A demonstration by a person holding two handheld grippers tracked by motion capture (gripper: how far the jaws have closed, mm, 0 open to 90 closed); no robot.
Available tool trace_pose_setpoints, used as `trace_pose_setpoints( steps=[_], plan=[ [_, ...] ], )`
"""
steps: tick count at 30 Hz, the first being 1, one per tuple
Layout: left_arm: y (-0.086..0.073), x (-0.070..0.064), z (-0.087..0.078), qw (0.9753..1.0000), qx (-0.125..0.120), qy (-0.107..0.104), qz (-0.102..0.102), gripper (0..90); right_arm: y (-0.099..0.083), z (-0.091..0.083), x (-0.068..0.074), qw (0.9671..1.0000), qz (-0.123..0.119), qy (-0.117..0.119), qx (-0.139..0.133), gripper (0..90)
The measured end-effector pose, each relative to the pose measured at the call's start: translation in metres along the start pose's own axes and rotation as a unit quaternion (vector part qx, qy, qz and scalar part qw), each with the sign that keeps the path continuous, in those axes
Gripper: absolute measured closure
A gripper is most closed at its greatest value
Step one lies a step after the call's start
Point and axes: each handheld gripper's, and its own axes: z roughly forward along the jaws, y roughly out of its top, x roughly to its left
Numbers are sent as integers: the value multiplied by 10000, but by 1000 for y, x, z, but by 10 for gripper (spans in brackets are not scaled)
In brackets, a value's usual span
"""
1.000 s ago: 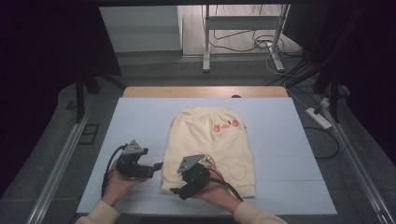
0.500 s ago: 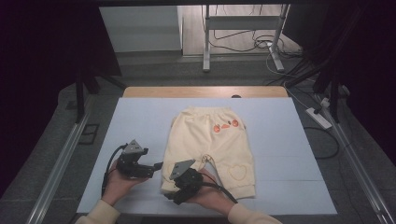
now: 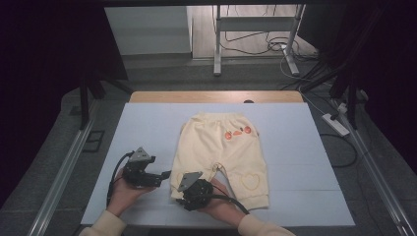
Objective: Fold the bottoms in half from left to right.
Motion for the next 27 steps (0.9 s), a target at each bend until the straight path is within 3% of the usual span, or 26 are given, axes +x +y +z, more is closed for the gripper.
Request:
trace_pose_setpoints(
  steps=[3, 8, 17, 21, 27],
  plan=[
    [0, 0, 1, 10000, 21, 24, 56, 142, -1, -3, -1, 9998, -169, -65, 3, 688],
    [2, 1, 3, 10000, 42, 23, 64, 146, -1, -6, -2, 9998, -163, -24, -71, 739],
    [14, 7, 8, 10000, -35, -7, -34, 159, -3, -12, -6, 9996, -120, 148, -206, 745],
    [24, 10, 17, 10000, 36, 3, 79, 169, -4, -13, -6, 9996, -68, 190, -211, 746],
    [38, 17, 29, 9999, 68, 73, 74, 171, -4, -11, -7, 9995, 5, 218, -213, 746]
  ],
)
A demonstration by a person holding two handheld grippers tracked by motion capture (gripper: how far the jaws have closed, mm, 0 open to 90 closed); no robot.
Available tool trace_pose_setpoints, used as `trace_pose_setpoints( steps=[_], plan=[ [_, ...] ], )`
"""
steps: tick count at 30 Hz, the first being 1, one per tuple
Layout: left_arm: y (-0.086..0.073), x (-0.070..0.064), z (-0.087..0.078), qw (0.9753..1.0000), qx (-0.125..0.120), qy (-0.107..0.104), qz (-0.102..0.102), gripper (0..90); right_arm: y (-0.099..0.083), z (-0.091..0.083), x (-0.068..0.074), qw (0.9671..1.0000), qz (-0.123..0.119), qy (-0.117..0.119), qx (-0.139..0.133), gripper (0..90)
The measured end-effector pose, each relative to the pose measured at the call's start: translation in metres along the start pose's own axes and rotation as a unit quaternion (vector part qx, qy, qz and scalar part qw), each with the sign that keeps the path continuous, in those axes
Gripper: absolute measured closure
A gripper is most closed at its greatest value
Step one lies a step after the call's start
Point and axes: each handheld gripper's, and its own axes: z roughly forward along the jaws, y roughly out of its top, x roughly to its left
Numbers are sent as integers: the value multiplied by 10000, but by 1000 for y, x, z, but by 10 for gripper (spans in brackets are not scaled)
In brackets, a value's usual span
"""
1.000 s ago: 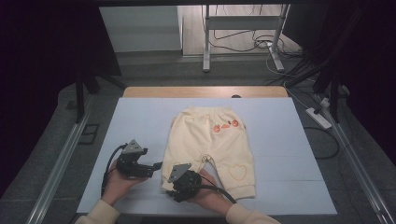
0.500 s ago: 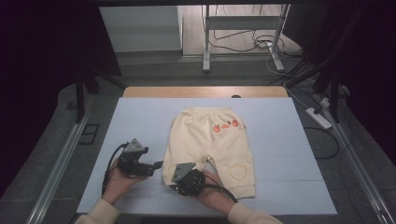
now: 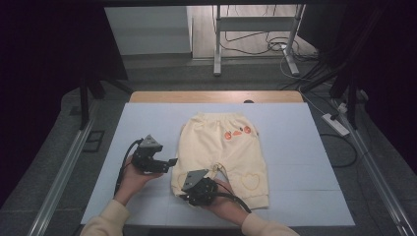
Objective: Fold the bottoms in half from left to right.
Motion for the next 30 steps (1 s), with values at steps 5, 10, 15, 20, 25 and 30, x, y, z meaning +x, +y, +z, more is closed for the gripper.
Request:
trace_pose_setpoints(
  steps=[5, 10, 15, 20, 25, 30],
  plan=[
    [9, 9, 9, 10000, 77, -26, -34, 175, 0, 1, -1, 10000, 25, 13, 3, 746],
    [13, 17, 14, 9998, 22, -109, -188, 187, -1, 0, -1, 10000, 47, 34, 20, 745],
    [20, 19, 17, 9998, 34, -80, -178, 182, -1, 0, -1, 10000, 67, 58, 4, 744],
    [28, 19, 18, 9999, 51, -19, -124, 185, -2, 0, -1, 9999, 86, 56, -2, 744],
    [38, 18, 16, 10000, -62, -11, -29, 184, -2, 0, -2, 9999, 128, 79, 2, 741],
    [45, 23, 19, 9999, -54, -27, -80, 184, -2, 1, -1, 9999, 135, 73, 3, 741]
  ],
)
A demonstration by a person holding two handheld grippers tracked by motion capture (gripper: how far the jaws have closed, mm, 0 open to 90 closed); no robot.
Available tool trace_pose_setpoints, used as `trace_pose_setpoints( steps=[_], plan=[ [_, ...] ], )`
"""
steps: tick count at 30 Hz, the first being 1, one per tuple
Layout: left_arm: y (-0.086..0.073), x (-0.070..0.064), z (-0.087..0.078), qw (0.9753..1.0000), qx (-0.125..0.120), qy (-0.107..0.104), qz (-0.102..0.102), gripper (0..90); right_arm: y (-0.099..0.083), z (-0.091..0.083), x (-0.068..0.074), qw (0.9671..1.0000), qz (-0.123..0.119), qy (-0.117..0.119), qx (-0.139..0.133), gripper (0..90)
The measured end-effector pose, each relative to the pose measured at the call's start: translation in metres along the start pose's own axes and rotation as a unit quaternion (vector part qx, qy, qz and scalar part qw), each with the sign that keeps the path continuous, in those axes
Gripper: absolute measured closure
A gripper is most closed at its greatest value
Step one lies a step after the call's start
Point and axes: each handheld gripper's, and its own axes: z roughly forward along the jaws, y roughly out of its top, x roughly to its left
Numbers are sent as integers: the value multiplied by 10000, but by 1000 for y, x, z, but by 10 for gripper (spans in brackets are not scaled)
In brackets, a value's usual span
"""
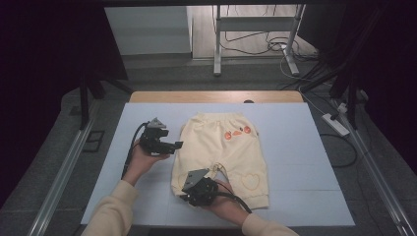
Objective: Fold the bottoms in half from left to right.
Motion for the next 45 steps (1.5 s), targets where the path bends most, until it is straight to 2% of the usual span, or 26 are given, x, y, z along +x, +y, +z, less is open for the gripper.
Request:
trace_pose_setpoints(
  steps=[8, 12, 16, 20, 28, 42, 45],
  plan=[
    [13, 8, 13, 10000, 66, 24, 4, 192, 0, -1, 0, 10000, 32, 11, -5, 741],
    [14, 10, 24, 9998, 204, 62, -6, 198, -1, -1, 0, 10000, 26, 9, 3, 741],
    [15, 11, 29, 9997, 232, 72, -4, 208, -1, -1, 1, 10000, -35, -44, 35, 741],
    [16, 12, 37, 9995, 290, 109, 16, 217, -1, -1, 0, 10000, 7, -3, -16, 740],
    [17, 20, 49, 9991, 377, 190, -100, 231, -1, -1, 1, 10000, 17, -12, -34, 740],
    [12, 26, 61, 9985, 473, 12, -280, 274, -2, 0, 1, 10000, 1, -19, -42, 738],
    [10, 25, 68, 9977, 628, 4, -235, 290, -2, 0, 1, 10000, 2, -15, -44, 738]
  ],
)
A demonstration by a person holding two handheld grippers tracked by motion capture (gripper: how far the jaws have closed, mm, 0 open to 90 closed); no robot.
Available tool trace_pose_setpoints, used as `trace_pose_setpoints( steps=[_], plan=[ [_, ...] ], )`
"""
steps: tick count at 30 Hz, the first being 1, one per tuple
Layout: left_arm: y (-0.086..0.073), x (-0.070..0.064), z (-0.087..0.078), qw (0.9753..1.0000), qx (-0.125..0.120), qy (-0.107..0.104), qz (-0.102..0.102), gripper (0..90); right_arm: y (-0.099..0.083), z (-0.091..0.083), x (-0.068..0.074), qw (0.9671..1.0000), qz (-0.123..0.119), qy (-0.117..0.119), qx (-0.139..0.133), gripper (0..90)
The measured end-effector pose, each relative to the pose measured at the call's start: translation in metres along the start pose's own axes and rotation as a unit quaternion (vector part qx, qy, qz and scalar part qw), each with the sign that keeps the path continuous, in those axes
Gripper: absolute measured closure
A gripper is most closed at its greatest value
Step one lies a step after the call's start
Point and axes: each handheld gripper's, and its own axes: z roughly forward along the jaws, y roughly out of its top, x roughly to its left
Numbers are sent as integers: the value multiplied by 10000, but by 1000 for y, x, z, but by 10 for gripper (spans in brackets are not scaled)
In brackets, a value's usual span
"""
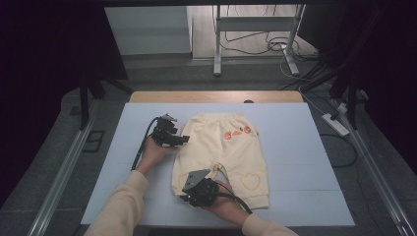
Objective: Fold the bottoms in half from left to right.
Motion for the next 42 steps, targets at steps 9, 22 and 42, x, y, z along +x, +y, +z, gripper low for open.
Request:
trace_pose_setpoints(
  steps=[9, 22, 42],
  plan=[
    [-2, 0, 7, 9999, 143, -38, 41, 341, 0, -1, 1, 10000, -9, -29, 20, 737],
    [-4, 0, 8, 9984, 100, -560, 4, 816, -1, -1, 2, 10000, -37, -41, 27, 736],
    [0, -5, -8, 9973, -193, -699, 104, 840, 1, -8, -3, 9997, 184, 139, -61, 740]
  ],
)
